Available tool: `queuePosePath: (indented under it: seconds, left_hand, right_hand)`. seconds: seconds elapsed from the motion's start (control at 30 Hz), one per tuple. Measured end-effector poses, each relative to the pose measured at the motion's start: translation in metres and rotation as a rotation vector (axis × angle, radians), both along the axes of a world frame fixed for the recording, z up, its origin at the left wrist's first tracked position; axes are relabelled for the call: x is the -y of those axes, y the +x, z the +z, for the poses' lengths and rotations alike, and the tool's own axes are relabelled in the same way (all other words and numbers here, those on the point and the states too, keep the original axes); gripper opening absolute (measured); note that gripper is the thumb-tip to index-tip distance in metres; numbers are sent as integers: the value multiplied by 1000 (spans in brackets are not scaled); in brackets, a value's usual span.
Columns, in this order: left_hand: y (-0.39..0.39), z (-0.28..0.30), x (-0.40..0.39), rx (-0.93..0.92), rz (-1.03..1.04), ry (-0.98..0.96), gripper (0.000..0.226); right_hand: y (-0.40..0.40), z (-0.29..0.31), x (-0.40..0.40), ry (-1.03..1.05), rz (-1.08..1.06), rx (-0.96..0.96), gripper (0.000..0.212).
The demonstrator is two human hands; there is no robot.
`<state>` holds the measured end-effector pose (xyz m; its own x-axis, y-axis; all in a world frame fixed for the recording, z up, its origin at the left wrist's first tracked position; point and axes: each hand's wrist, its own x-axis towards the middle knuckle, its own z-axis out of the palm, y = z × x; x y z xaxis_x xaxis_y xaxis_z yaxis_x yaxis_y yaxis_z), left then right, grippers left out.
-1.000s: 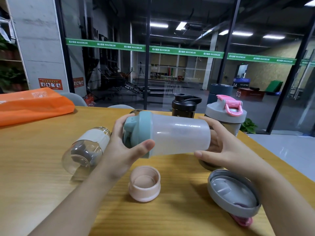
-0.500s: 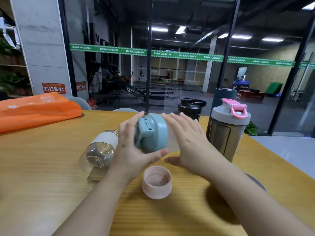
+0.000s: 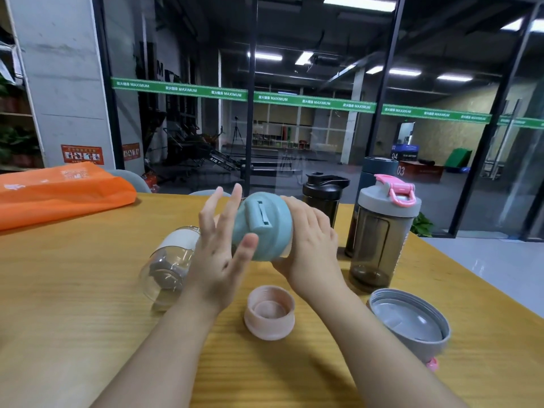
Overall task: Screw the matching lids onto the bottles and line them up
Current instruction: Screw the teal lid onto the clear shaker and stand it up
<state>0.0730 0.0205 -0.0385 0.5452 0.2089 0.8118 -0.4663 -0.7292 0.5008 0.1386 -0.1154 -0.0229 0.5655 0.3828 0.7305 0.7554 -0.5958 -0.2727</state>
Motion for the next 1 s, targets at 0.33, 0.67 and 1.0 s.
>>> queuePosePath:
  seconds: [0.33,0.67,1.0]
  left_hand:
    - [7,-5,-7,-25,388,-91,54]
    - [-1,-19,-31,-128,797,-99,36]
    - [-11,-29,-29,-335,819,-369,67]
  right_hand:
    - [17,-18,20,317,-17,-218,82]
    - [25,-24,23,485,51,-467,74]
    - [28,-26,20,553,5,-600,84]
